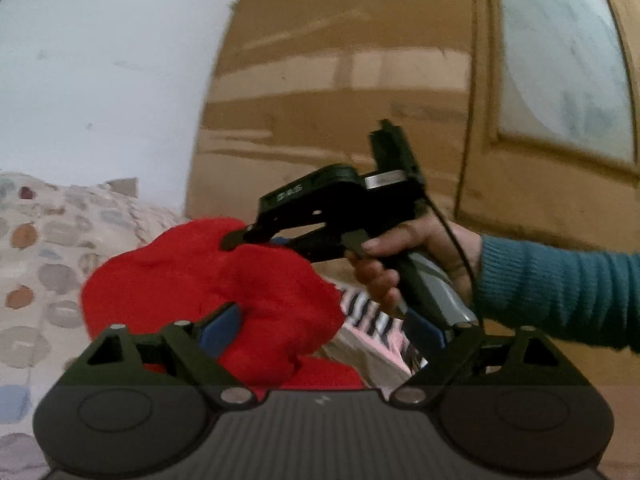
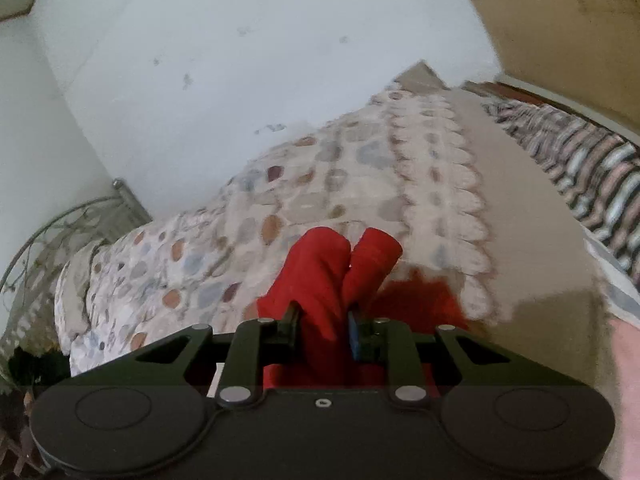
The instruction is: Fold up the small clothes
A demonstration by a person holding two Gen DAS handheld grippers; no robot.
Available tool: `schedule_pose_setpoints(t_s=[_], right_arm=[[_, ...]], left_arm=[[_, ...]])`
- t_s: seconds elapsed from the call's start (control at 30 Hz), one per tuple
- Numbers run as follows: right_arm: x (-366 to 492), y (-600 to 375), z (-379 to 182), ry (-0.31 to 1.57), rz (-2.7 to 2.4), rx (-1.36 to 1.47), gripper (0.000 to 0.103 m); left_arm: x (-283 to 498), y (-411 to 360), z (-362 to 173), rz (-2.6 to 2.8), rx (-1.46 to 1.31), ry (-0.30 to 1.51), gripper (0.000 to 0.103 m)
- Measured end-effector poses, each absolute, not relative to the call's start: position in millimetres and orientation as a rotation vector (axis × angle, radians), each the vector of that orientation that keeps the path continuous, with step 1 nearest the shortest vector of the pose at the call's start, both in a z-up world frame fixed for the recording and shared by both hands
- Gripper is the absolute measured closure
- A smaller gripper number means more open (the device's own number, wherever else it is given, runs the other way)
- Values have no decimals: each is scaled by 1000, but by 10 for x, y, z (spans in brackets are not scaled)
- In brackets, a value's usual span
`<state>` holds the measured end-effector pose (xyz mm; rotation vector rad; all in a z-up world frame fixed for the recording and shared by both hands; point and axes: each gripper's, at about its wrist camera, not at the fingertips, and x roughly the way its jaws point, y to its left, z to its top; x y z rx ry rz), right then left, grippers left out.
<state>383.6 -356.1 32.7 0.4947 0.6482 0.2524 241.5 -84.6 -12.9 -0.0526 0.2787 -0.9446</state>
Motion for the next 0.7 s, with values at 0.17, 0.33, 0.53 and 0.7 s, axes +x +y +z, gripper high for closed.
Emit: schedule_pose_setpoints(t_s=[0.17, 0.33, 0.53, 0.7], right_arm=[[3865, -3852, -248, 722, 197, 586, 78], [3850, -3915, -481, 689, 218, 643, 70], [3787, -3876, -438, 664, 209, 552, 69], [3755, -3854, -431, 651, 182, 535, 65]], left_arm=[[2350, -1038, -291, -997, 14, 317, 14], [2262, -1001, -327, -1002, -5, 288, 13], [2364, -525, -165, -990, -261, 234, 5], [2554, -52, -124, -846, -459, 222, 1]])
